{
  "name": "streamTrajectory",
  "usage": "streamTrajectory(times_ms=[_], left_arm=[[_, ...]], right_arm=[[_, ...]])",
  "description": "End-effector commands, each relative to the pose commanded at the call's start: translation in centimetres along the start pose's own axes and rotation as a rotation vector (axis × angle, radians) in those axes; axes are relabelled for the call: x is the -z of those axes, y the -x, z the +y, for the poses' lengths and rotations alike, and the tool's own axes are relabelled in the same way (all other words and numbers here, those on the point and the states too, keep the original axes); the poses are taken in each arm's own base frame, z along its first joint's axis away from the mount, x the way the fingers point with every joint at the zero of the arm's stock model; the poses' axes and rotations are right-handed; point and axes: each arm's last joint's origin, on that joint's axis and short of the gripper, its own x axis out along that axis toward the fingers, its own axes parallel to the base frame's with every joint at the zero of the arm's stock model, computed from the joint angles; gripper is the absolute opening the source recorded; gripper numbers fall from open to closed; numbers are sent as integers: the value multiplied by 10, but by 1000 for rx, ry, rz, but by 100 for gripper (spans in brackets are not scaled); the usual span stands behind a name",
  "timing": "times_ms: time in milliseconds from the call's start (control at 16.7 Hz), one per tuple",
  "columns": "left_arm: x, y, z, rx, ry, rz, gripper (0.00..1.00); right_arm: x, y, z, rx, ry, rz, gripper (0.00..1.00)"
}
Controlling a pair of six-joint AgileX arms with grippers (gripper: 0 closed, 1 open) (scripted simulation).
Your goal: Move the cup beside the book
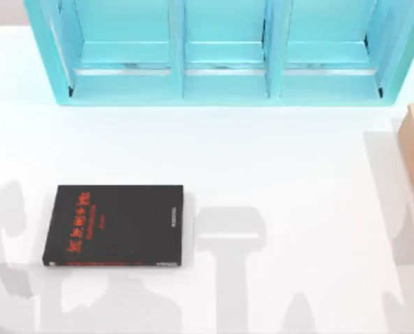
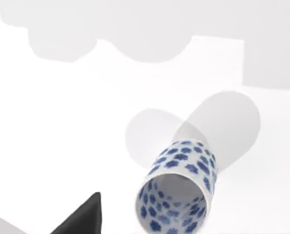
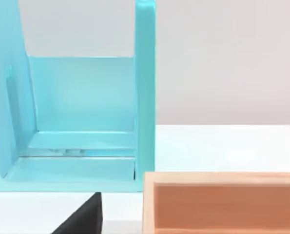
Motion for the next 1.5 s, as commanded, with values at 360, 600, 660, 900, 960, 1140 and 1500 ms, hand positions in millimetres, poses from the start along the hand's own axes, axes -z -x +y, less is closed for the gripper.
streamTrajectory(times_ms=[360, 600, 660, 900, 960, 1140, 1500], left_arm=[[39, -9, 51, 243, -308, -12, 100], [56, -12, 66, 299, -387, -37, 100], [58, -12, 67, 302, -391, -39, 100], [56, -12, 67, 299, -395, -38, 100], [56, -13, 66, 299, -394, -39, 100], [57, -31, 63, 305, -391, -40, 100], [60, -94, 45, 297, -391, -37, 100]], right_arm=[[0, 0, 0, 0, 0, 0, 100], [0, 0, 0, 0, 0, 0, 100], [0, 0, 0, 0, 0, 0, 100], [0, 0, 0, 0, 0, 0, 100], [0, 0, 0, 0, 0, 0, 100], [0, 0, 0, 0, 0, 0, 100], [0, 0, 0, 0, 0, 0, 100]])
